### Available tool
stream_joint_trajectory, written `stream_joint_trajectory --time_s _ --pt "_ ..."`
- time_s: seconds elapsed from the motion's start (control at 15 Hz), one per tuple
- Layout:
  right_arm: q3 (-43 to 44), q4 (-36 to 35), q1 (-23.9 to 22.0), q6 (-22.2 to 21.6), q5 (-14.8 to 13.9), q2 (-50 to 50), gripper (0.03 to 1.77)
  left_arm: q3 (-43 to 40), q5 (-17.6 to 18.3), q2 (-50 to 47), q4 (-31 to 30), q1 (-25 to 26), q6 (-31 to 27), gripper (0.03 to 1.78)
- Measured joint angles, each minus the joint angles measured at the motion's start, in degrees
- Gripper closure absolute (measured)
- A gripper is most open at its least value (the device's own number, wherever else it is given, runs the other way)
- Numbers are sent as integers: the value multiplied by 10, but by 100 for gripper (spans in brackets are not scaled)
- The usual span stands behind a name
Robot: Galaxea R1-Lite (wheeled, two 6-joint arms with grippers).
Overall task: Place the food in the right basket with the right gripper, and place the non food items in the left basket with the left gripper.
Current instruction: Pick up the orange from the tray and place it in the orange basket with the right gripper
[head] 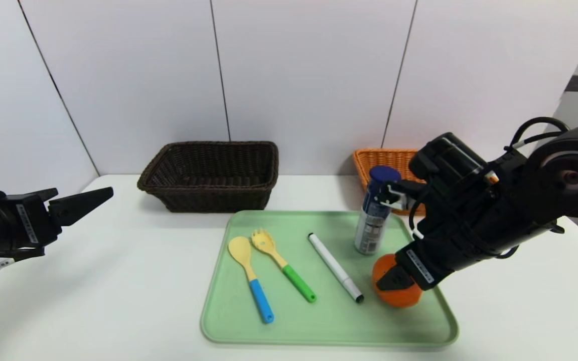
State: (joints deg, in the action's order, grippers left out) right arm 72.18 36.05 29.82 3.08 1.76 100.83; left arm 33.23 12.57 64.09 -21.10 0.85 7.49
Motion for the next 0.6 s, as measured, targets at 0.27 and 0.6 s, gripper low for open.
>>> stream_joint_trajectory --time_s 0.27,0.6 --pt "-4 -2 0 2 -4 14 9 -5 0 0 0 0 0 12" --pt "-4 -6 2 2 -4 25 9 -5 0 2 0 0 1 12"
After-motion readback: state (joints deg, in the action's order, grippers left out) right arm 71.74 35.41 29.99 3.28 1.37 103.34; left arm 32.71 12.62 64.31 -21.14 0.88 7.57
